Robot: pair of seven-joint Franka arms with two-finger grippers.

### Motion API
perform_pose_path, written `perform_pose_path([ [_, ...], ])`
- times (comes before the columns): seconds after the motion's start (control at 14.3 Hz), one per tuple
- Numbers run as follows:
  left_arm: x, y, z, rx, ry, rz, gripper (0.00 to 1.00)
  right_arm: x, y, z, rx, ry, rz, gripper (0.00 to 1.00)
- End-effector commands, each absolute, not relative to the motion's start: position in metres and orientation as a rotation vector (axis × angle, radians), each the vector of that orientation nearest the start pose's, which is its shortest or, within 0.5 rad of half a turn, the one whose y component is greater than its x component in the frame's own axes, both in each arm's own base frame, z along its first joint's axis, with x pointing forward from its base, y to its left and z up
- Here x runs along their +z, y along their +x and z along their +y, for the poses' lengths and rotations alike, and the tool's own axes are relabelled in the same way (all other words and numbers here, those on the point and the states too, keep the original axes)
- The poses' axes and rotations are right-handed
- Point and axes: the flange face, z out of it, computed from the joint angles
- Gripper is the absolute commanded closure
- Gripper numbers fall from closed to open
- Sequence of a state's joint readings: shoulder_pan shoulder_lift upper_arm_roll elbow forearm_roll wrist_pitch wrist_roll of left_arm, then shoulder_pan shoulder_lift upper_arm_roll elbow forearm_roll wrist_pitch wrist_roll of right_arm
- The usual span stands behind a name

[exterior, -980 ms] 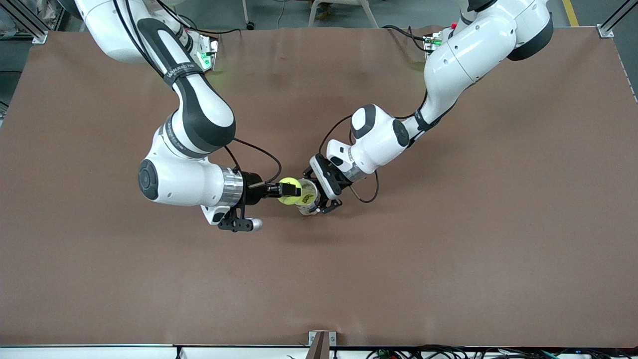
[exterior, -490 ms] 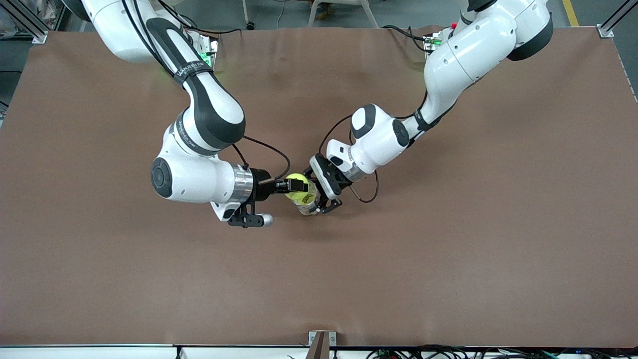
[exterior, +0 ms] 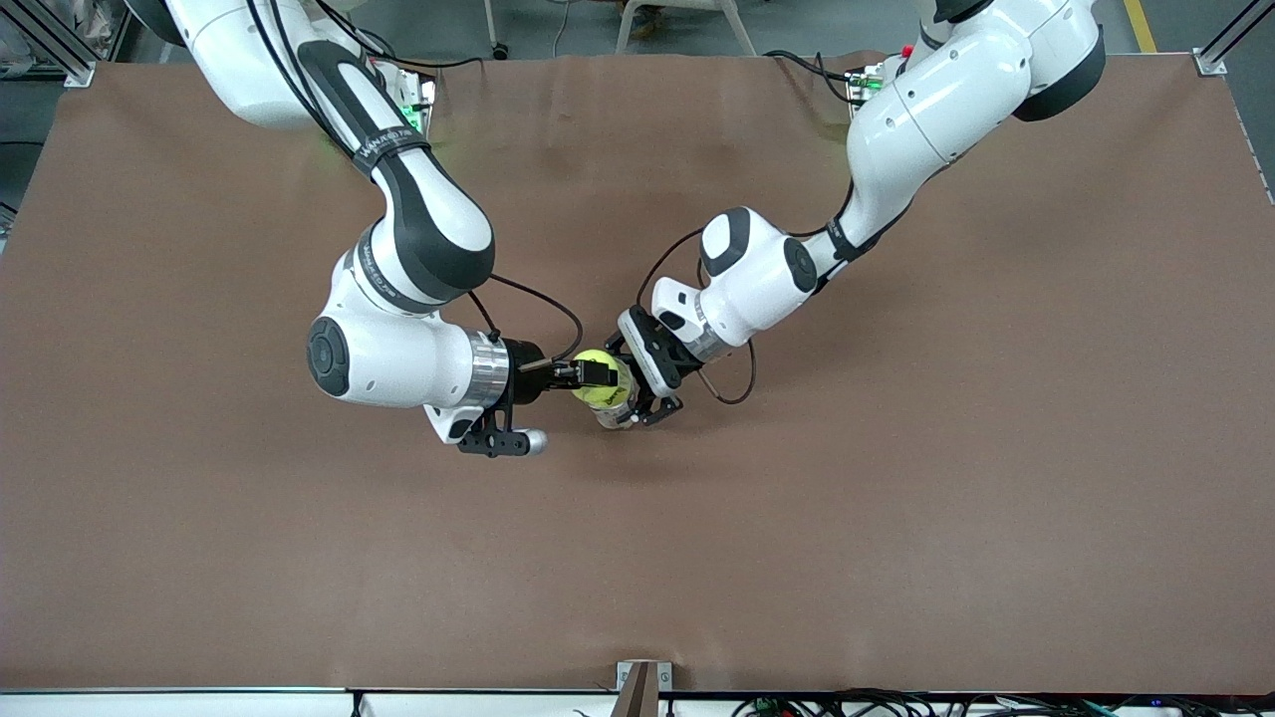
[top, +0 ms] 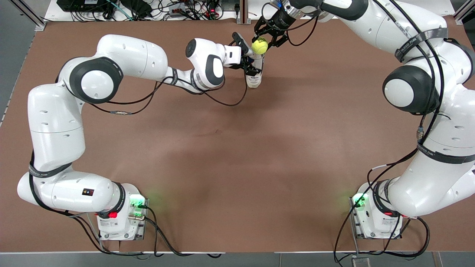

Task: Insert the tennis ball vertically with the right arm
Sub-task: 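Release the second ball into the can from the right gripper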

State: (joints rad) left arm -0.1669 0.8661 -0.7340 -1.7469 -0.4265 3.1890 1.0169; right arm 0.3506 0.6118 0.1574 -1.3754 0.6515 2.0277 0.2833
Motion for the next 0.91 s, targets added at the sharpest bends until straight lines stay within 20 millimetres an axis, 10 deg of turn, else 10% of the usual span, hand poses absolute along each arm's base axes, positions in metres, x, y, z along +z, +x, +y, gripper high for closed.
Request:
perform_pose_path([
  [0.0, 0.242, 0.529, -0.462, 0.901, 2.112, -1.277, 0.19, 0.379, 0.632, 0.366, 0.286, -2.471, 0.131, 0.0],
  [0.49, 0.241, 0.527, -0.463, 0.897, 2.11, -1.279, 0.18, 0.381, 0.634, 0.359, 0.286, -2.482, 0.131, 0.0],
  [0.84, 0.243, 0.529, -0.465, 0.904, 2.107, -1.277, 0.18, 0.405, 0.651, 0.295, 0.324, -2.564, 0.143, 0.0],
])
